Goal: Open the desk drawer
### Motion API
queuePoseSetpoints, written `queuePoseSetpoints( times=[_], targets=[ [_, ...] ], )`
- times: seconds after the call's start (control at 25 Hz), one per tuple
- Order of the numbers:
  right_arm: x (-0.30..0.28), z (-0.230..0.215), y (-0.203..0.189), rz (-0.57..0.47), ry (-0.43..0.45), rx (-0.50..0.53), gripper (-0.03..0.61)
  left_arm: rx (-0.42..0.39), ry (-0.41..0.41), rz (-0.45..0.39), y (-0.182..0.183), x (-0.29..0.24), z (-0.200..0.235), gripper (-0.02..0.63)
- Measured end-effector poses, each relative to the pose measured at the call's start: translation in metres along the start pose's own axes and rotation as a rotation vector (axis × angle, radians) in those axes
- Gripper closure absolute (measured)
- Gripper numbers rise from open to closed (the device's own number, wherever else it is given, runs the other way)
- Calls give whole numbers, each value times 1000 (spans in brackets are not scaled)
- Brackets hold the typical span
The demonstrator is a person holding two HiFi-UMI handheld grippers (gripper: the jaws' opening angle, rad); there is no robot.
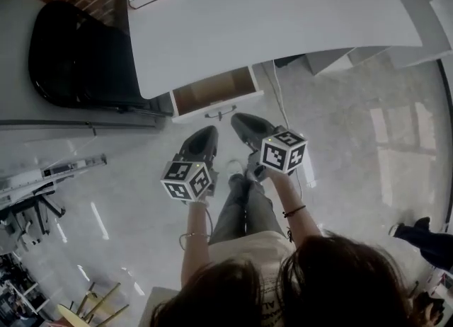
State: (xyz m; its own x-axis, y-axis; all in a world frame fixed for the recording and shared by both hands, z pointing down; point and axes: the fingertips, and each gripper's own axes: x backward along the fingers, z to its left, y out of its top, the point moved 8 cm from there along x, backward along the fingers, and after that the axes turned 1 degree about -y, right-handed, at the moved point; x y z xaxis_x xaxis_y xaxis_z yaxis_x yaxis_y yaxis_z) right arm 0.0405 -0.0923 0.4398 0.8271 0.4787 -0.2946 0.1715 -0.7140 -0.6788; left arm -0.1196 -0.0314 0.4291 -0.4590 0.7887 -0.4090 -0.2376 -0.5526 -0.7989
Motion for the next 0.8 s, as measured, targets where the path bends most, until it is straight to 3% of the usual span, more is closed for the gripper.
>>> queuePoseSetpoints(
  times=[0.36, 0.8],
  targets=[
    [34, 61, 38, 16, 40, 175, 541, -91, -65, -16, 51, 30, -43, 615],
    [58, 99, 74, -35, 79, 262, 548, -165, -106, -59, 87, 56, -70, 615]
  ],
)
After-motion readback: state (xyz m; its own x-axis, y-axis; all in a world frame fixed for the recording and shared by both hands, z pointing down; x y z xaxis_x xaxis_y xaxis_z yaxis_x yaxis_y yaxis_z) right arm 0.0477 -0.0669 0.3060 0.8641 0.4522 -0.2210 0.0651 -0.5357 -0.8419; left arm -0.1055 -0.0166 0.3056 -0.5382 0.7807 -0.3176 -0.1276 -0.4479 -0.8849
